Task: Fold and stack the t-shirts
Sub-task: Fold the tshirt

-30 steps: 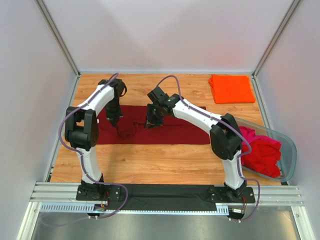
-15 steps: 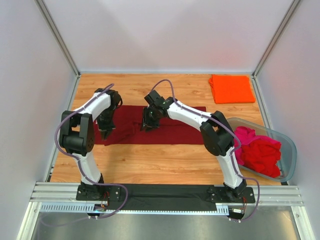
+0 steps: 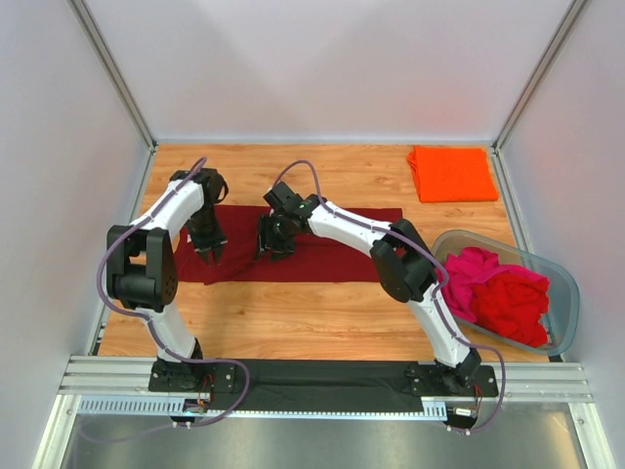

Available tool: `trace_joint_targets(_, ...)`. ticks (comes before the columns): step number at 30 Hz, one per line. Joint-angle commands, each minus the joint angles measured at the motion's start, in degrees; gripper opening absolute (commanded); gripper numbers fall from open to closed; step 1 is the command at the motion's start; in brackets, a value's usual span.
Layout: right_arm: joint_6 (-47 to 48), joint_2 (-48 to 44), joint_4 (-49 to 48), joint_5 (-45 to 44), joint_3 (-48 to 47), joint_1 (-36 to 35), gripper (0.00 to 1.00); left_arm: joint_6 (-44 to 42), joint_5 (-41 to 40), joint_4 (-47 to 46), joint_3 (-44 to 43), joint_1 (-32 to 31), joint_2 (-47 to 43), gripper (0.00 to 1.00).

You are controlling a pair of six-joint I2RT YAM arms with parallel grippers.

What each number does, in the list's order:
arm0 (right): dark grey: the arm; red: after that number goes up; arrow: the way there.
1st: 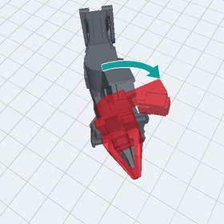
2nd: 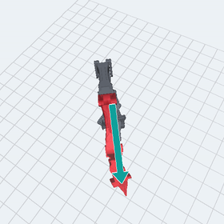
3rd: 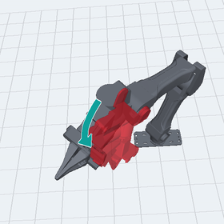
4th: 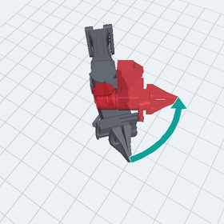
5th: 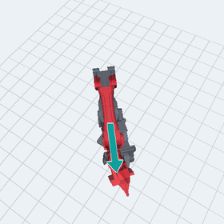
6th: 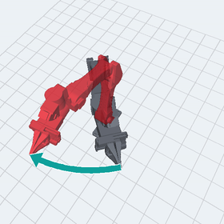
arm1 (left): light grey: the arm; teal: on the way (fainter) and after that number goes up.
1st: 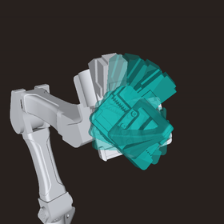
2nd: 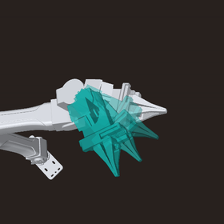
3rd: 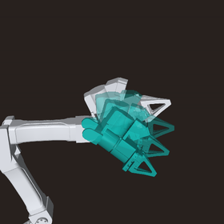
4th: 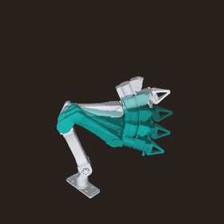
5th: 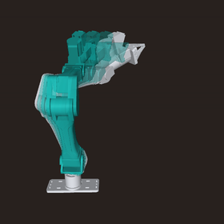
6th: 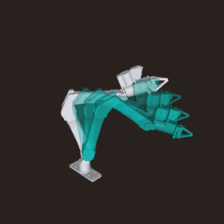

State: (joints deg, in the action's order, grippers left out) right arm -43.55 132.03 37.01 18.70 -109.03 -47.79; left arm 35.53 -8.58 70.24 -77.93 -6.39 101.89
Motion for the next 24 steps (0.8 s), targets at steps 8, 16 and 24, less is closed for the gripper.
trace_joint_targets(8,-0.57,3.85,-0.89,-2.97,-3.29,-0.2,0.42,-2.83,2.96,-2.3,-3.1,4.63,6.04,0.29)
trace_joint_targets(16,-2.59,5.7,-4.14,-1.03,-3.11,-0.11,0.41,-3.45,1.28,-5.46,1.2,5.33,5.95,0.29)
trace_joint_targets(24,-4.7,6.66,-5.28,-1.65,-4.17,-0.11,0.34,-4.68,0.49,-4.76,-1.78,5.95,9.12,0.29)
